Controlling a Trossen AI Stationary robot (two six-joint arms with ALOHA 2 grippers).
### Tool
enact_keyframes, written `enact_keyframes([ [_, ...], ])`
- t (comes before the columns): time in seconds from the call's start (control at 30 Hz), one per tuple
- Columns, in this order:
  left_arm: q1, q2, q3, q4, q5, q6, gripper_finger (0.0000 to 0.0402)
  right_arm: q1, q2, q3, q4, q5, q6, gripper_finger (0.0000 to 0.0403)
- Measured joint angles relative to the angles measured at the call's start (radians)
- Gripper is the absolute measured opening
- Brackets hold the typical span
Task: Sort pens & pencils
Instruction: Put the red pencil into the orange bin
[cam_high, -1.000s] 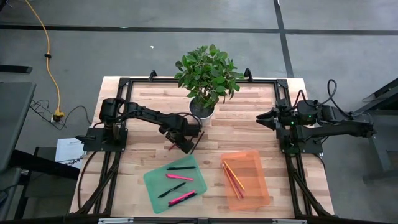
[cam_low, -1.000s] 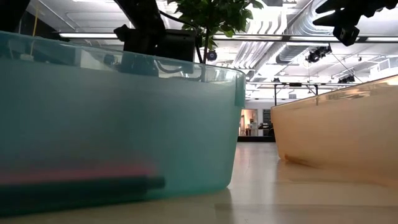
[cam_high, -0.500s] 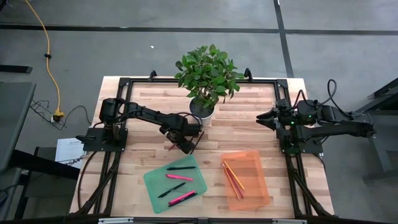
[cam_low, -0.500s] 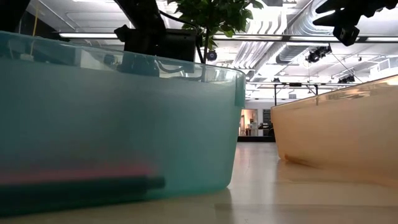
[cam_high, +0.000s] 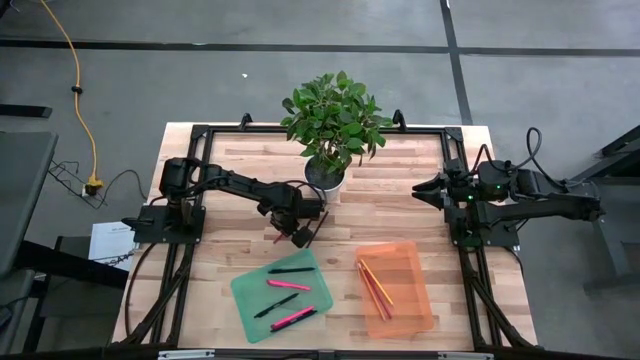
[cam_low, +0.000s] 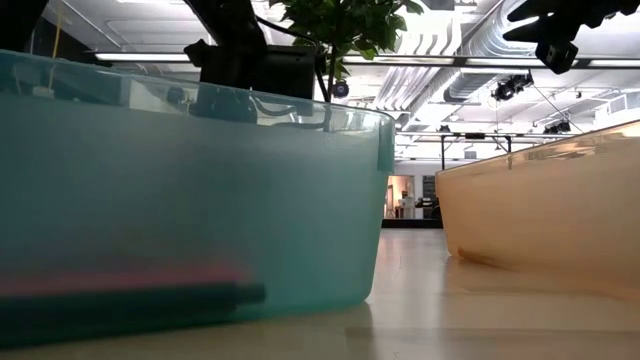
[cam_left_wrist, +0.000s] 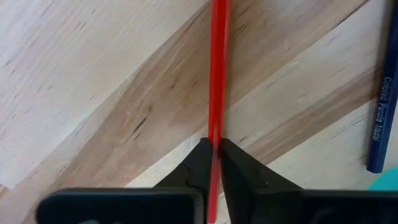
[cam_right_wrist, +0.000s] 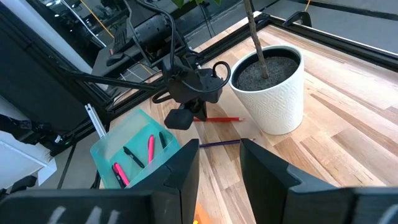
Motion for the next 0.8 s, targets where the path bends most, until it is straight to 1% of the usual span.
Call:
enact_keyframes([
  [0.07,0.0,0.0,0.0,0.001,0.0,0.0,0.0027,0.0,0.0,0.0,0.0,0.0,0.0,0.0108],
  [0.13,0.0,0.0,0.0,0.001,0.0,0.0,0.0027,0.0,0.0,0.0,0.0,0.0,0.0,0.0108],
  [0.27,0.0,0.0,0.0,0.001,0.0,0.0,0.0007,0.0,0.0,0.0,0.0,0.0,0.0,0.0108],
  [0.33,0.0,0.0,0.0,0.001,0.001,0.001,0.0005,0.0,0.0,0.0,0.0,0.0,0.0,0.0108],
  [0.6,0.0,0.0,-0.001,0.004,0.011,0.004,0.004,0.0,0.0,0.0,0.0,0.0,0.001,0.0108],
  [0.8,0.0,0.0,-0.001,0.009,0.012,0.02,0.0053,0.0,0.0,0.0,0.0,0.0,0.003,0.0108],
])
